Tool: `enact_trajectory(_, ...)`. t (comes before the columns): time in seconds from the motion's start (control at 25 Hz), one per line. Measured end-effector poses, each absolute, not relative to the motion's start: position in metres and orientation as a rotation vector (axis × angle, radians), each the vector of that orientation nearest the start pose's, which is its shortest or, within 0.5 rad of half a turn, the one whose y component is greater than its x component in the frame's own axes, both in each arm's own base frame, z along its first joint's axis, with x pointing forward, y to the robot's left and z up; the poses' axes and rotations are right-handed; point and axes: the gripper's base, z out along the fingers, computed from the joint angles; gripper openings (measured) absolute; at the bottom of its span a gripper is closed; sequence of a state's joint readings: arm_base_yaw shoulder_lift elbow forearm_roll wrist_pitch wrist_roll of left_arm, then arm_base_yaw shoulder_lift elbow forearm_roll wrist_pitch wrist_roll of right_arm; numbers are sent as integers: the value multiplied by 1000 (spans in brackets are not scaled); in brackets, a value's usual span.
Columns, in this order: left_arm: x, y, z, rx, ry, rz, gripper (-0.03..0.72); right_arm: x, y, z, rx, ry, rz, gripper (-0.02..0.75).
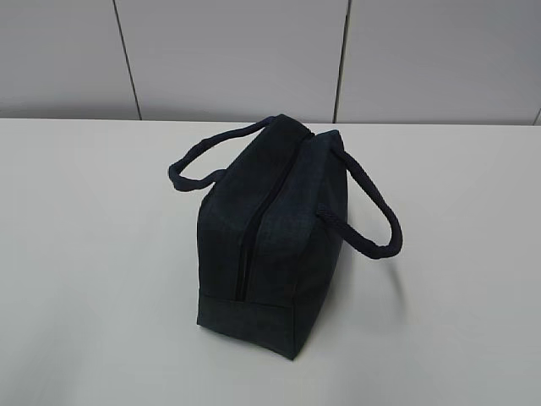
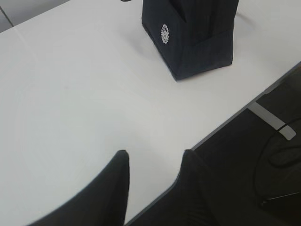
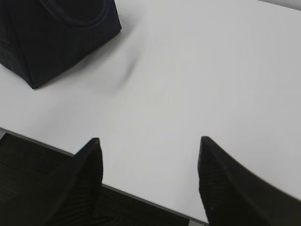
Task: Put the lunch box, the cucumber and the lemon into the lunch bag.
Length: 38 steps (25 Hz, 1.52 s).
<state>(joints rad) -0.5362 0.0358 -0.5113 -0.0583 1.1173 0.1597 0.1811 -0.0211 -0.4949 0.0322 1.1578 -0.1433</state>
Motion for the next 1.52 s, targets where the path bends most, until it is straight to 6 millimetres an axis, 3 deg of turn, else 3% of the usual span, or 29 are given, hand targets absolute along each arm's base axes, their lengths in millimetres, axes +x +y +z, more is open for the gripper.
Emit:
enact_trajectory(0.64, -8, -1, 276, 710, 1988, -288, 241, -12, 0, 268, -347, 2094, 58, 478)
enact_trajectory(1.16, -8, -8, 276, 370, 2065, -152, 239, -12, 2, 268, -206, 2110, -21, 477)
enact_trajectory(1.52, -8, -11, 276, 295, 2073, -143, 239, -12, 2, 268, -206, 2110, -15, 477)
